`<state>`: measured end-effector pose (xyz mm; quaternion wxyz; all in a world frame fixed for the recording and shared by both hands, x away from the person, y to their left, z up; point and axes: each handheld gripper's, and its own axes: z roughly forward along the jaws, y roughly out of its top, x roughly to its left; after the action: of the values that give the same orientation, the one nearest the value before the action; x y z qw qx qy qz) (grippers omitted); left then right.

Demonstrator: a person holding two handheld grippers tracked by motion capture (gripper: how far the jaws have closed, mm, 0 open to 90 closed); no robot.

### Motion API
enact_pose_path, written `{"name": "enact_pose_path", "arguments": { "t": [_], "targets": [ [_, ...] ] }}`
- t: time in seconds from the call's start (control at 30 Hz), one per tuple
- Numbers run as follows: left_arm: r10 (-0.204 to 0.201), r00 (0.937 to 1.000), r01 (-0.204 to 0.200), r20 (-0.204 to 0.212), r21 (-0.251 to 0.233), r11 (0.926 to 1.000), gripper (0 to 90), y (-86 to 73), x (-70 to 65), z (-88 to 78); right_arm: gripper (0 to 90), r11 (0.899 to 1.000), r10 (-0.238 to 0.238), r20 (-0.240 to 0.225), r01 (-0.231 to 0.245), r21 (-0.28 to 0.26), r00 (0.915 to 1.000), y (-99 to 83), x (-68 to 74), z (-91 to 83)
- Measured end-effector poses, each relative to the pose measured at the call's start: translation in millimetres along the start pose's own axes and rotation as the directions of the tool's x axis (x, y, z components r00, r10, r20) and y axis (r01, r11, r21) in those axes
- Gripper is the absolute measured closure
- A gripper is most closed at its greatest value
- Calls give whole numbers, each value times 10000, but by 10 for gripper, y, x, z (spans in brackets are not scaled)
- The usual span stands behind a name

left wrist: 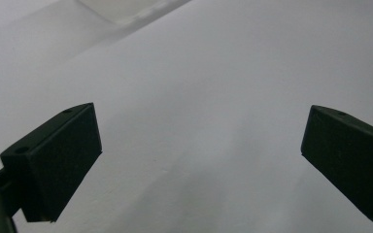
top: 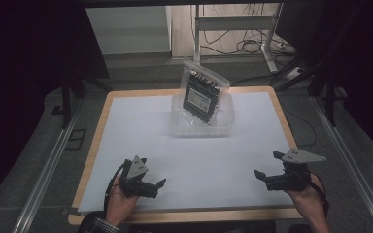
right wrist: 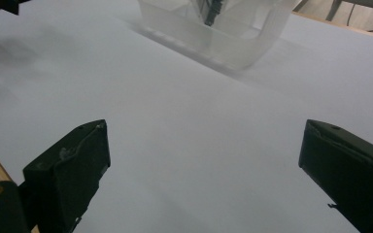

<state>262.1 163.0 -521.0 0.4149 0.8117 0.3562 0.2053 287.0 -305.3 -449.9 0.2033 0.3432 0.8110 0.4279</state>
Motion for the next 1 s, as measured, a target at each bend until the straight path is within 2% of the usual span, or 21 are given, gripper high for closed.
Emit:
{"name": "enact_pose_path", "arguments": {
  "t": [0.5,0.8,1.0],
  "targets": [
    [-25,10000,25,18,36,10000,6,-2,-2,6,33,9998,152,720,-162,128,9973,-201,-161,7],
    [16,10000,-17,24,80,10000,6,-2,0,11,31,9992,275,859,-300,274,9959,-305,-241,71],
    [42,10000,-42,42,135,9999,6,-3,-4,16,30,9976,200,925,-260,642,9955,-389,-281,153]
  ]
}}
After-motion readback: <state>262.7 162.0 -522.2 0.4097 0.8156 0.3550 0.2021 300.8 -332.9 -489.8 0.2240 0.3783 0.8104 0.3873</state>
